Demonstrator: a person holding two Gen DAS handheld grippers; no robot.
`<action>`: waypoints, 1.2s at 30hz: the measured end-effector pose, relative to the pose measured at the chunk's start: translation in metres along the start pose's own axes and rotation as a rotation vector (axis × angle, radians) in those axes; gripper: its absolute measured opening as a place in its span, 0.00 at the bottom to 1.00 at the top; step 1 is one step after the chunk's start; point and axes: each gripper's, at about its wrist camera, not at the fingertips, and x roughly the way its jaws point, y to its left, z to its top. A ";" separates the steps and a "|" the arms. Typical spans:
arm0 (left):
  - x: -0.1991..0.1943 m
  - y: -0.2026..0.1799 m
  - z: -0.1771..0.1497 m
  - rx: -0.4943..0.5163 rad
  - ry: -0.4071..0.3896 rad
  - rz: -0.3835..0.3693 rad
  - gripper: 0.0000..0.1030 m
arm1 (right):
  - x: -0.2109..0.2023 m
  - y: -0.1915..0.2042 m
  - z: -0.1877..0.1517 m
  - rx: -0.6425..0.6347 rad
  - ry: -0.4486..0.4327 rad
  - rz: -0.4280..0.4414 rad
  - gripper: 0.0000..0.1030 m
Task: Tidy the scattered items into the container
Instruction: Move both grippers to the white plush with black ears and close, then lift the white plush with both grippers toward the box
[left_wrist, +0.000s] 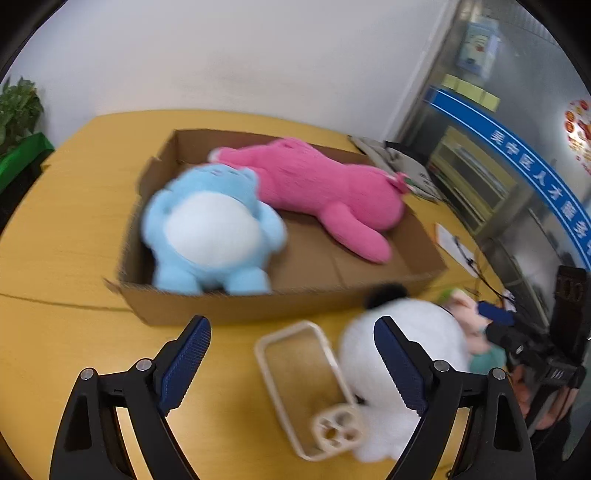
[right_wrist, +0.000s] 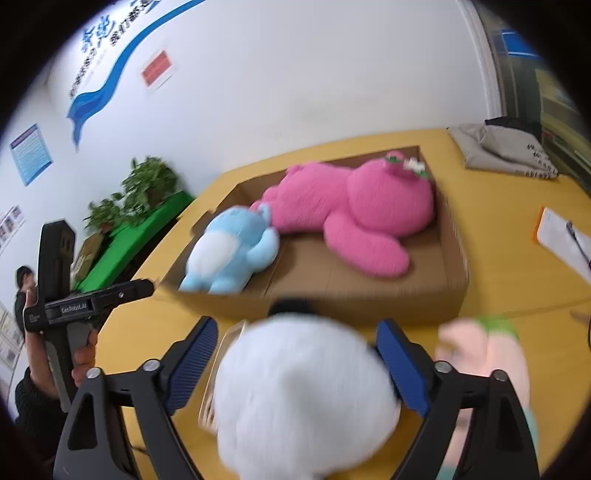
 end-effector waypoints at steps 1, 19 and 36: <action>0.006 -0.009 -0.003 0.005 0.013 -0.023 0.90 | -0.003 0.001 -0.009 -0.015 0.012 0.012 0.96; 0.094 -0.064 -0.007 0.153 0.229 -0.251 0.87 | 0.024 -0.010 -0.064 0.017 0.082 0.044 0.99; 0.054 -0.048 -0.034 0.083 0.196 -0.237 0.82 | 0.034 0.014 -0.082 -0.119 0.176 0.070 0.99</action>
